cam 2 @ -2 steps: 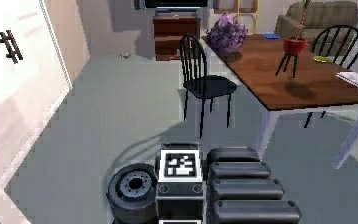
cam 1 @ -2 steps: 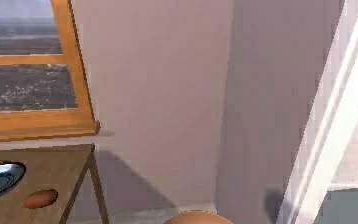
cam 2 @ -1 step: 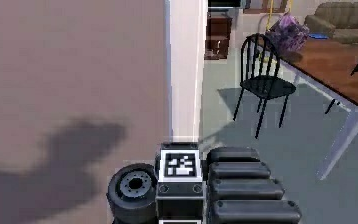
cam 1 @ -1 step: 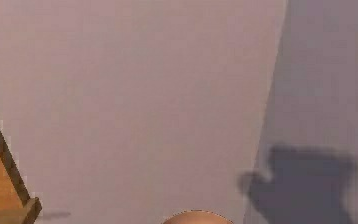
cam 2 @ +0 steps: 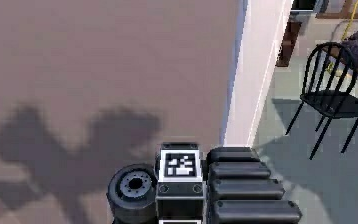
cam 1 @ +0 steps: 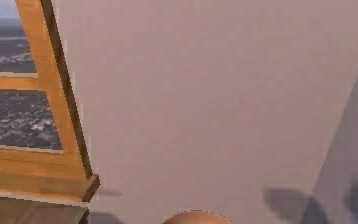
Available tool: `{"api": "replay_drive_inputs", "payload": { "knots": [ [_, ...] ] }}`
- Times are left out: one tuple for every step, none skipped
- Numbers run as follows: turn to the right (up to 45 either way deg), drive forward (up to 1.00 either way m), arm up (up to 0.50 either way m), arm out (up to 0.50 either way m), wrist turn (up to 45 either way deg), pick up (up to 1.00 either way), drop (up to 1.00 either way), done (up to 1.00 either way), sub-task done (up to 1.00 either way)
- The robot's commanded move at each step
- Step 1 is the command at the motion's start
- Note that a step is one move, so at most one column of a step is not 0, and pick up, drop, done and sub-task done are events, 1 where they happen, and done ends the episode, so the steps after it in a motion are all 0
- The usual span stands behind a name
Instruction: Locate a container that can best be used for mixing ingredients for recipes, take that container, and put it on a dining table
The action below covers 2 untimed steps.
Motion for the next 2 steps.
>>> {"api": "replay_drive_inputs", "payload": {
  "knots": [
    [21.0, 0.00, 0.00, 0.00, 0.0, 0.00, 0.00, 0.00, 0.00],
    [-30.0, 0.00, 0.00, 0.00, 0.0, 0.00, 0.00, 0.00, 0.00]
  ]
}}
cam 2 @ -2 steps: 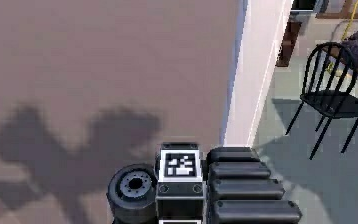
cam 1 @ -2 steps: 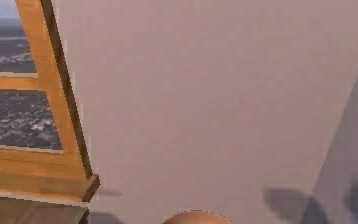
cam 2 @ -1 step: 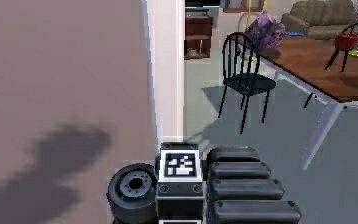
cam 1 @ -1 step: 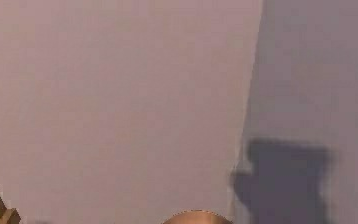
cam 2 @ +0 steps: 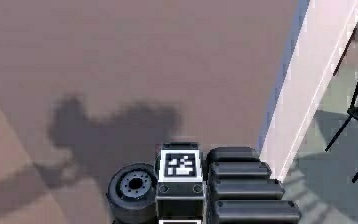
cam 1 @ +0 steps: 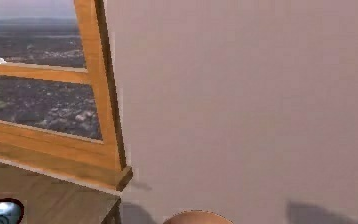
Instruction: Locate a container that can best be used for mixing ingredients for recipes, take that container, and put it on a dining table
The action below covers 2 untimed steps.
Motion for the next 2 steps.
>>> {"api": "replay_drive_inputs", "payload": {
  "knots": [
    [42.0, 0.00, 0.00, 0.00, 0.0, 0.00, 0.00, 0.00, 0.00],
    [-45.0, 0.00, 0.00, 0.00, 0.0, 0.00, 0.00, 0.00, 0.00]
  ]
}}
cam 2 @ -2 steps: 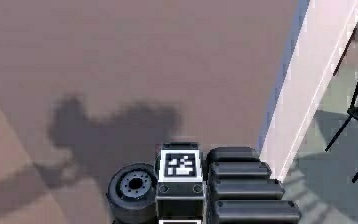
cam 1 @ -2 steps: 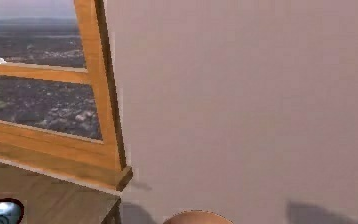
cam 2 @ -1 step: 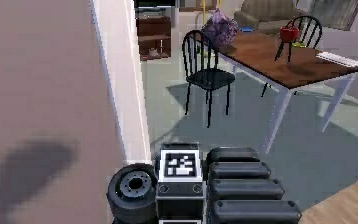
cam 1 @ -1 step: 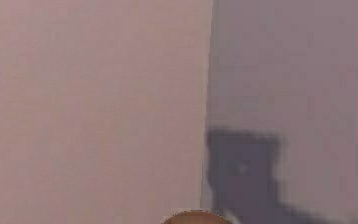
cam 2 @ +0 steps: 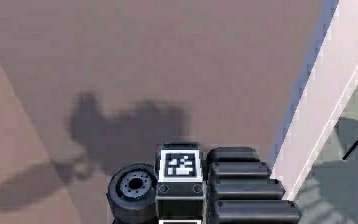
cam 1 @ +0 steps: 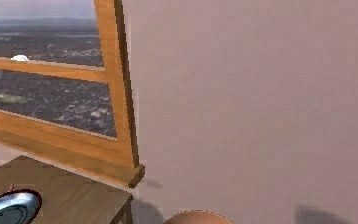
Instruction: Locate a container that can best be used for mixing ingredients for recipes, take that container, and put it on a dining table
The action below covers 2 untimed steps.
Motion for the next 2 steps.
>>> {"api": "replay_drive_inputs", "payload": {
  "knots": [
    [-3.0, 0.00, 0.00, 0.00, 0.0, 0.00, 0.00, 0.00, 0.00],
    [-39.0, 0.00, 0.00, 0.00, 0.0, 0.00, 0.00, 0.00, 0.00]
  ]
}}
